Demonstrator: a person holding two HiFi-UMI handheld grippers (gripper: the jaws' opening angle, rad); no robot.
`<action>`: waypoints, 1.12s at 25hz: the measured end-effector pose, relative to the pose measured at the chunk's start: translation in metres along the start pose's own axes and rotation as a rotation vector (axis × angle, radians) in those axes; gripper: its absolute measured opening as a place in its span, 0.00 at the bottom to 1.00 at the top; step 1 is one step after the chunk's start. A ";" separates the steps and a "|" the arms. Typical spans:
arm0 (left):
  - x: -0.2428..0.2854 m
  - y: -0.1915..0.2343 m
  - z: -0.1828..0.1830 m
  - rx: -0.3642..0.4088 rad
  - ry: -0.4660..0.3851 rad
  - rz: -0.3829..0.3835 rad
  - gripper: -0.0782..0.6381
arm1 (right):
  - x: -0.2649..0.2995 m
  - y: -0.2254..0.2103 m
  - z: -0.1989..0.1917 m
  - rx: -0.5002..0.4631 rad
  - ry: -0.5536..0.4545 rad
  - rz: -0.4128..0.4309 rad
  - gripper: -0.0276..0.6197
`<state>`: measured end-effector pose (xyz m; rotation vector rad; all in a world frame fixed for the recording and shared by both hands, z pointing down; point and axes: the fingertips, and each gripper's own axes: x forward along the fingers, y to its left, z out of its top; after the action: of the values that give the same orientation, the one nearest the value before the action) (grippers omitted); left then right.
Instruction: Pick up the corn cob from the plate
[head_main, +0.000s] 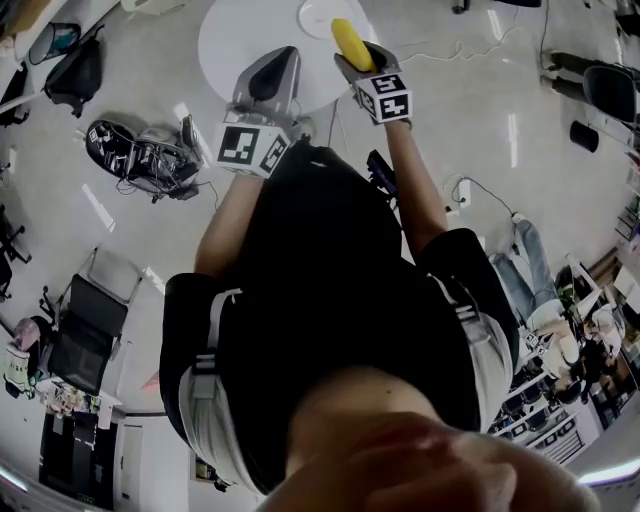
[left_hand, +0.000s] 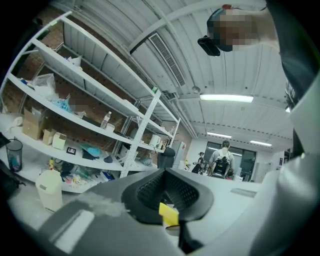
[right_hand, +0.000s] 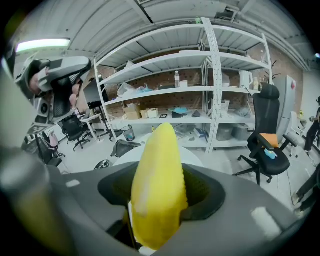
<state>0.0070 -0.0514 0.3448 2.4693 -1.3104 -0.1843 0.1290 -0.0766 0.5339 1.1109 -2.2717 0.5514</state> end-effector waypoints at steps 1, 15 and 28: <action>-0.001 -0.001 0.001 0.003 -0.003 0.000 0.11 | -0.002 0.001 0.001 0.002 -0.004 0.000 0.44; -0.020 -0.043 0.005 0.047 -0.032 -0.016 0.11 | -0.054 0.015 0.015 0.058 -0.122 0.015 0.44; -0.048 -0.074 0.019 0.053 -0.070 0.018 0.11 | -0.109 0.034 0.043 0.096 -0.255 0.029 0.44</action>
<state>0.0327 0.0221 0.2985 2.5155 -1.3829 -0.2363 0.1442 -0.0178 0.4280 1.2592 -2.5049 0.5624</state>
